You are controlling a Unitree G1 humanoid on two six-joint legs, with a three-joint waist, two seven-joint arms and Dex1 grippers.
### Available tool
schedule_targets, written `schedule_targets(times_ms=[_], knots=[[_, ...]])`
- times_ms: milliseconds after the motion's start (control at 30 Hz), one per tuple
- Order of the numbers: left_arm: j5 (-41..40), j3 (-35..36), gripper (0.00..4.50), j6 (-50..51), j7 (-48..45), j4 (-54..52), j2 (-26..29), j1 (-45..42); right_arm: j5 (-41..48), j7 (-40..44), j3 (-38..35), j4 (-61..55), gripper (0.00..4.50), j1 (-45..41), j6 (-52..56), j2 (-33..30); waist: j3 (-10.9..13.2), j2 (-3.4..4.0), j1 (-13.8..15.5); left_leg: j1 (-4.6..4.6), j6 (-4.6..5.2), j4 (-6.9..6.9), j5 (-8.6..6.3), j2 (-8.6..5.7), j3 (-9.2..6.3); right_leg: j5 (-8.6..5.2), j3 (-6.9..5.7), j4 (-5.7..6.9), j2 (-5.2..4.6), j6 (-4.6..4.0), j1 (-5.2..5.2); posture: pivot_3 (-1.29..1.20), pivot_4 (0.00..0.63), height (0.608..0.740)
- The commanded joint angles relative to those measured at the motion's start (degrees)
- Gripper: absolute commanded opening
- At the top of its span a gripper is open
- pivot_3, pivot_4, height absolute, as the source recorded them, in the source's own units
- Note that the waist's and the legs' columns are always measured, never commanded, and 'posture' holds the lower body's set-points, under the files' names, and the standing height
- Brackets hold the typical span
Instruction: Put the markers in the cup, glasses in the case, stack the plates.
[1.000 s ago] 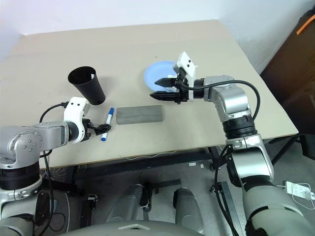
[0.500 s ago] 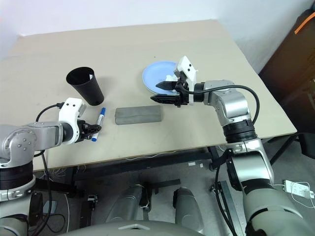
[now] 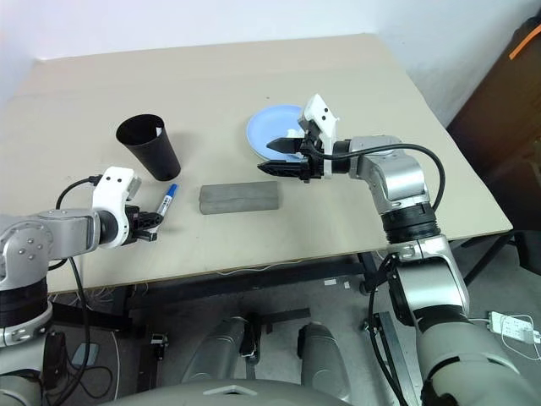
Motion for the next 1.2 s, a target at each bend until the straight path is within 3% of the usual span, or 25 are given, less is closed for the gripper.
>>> schedule_targets(times_ms=[33, 367, 500, 1200], knots=[[0.2, 2.8, 0.27, 0.5, -1.0, -3.5, 0.6, -2.1, 0.4, 0.5, -0.7, -0.3, 3.03, -1.9, -1.0, -0.1, 0.0, 0.00, 0.0, 0.00, 0.00, 0.00, 0.00, 0.00, 0.00, 0.00, 0.00, 0.00, 0.00, 0.00, 0.00, 0.00, 0.150, 0.712], [3.0, 3.6, 0.27, -6.2, -5.0, -7.9, 1.0, -3.4, 0.2, 1.2, -0.8, 0.8, 3.03, -2.9, -1.3, -0.2, 0.0, 0.00, 0.0, -0.02, 0.00, -0.01, 0.00, 0.00, 0.02, 0.02, 0.00, -0.02, 0.00, 0.04, 0.04, 0.00, 0.150, 0.712], [4.9, 3.5, 0.27, -13.8, -6.3, -8.9, 0.1, -3.1, 1.0, 1.2, -2.2, 1.5, 3.03, -3.7, -2.1, -0.3, 0.0, 0.00, 0.0, -0.03, 0.00, -0.01, 0.00, 0.00, 0.02, 0.02, 0.00, -0.03, 0.00, 0.03, 0.04, 0.00, 0.150, 0.712], [13.6, 3.1, 0.27, -33.1, -5.5, -5.3, -4.1, -2.9, 2.7, 0.5, -5.5, 1.5, 3.03, -5.6, -0.7, -1.4, 0.0, 0.00, 0.1, -0.06, 0.00, -0.02, 0.00, 0.00, 0.04, 0.04, -0.01, -0.12, 0.00, 0.06, 0.13, 0.00, 0.150, 0.712]])
